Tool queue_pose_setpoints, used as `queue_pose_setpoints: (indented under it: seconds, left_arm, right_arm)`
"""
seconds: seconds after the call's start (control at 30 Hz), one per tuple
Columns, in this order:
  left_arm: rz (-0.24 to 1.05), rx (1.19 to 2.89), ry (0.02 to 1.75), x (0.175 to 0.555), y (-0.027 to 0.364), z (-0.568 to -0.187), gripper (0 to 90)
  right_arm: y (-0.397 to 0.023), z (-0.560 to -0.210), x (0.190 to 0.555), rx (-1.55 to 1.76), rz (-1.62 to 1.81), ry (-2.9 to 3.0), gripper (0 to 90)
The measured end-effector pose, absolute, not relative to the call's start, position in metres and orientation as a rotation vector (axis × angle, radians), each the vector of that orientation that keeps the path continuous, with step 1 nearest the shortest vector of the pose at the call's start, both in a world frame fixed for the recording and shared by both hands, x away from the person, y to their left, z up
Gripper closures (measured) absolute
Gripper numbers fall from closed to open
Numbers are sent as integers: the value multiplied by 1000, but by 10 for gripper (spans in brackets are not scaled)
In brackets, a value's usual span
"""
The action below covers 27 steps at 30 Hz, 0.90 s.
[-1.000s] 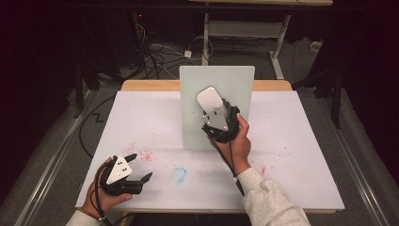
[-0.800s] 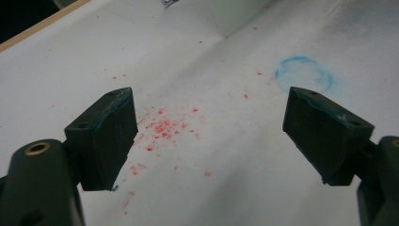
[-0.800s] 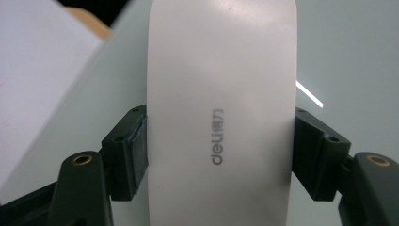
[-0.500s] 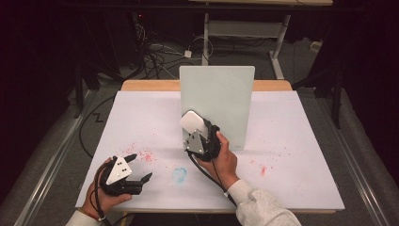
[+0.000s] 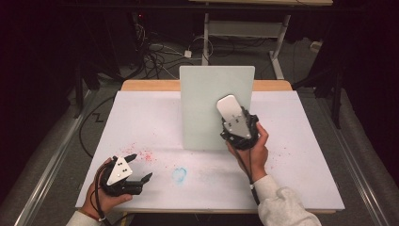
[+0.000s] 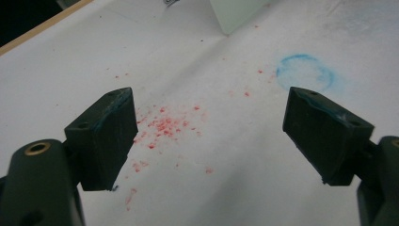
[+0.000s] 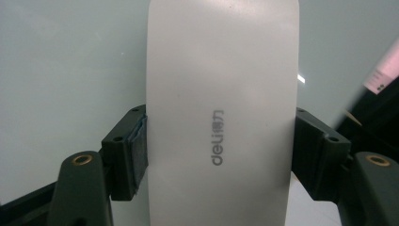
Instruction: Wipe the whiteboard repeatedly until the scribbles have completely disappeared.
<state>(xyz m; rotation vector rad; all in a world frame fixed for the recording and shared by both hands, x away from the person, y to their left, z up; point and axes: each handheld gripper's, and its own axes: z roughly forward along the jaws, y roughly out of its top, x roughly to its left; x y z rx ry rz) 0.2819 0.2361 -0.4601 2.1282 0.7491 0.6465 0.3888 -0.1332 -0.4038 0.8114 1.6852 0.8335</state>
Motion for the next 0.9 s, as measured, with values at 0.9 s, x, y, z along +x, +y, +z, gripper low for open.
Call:
queue_pose_setpoints:
  seconds: [0.9]
  left_arm:
    - [654,2122,744,282,237,-460,177]
  right_arm:
    - [-151,-400,392,839,875,1695,310]
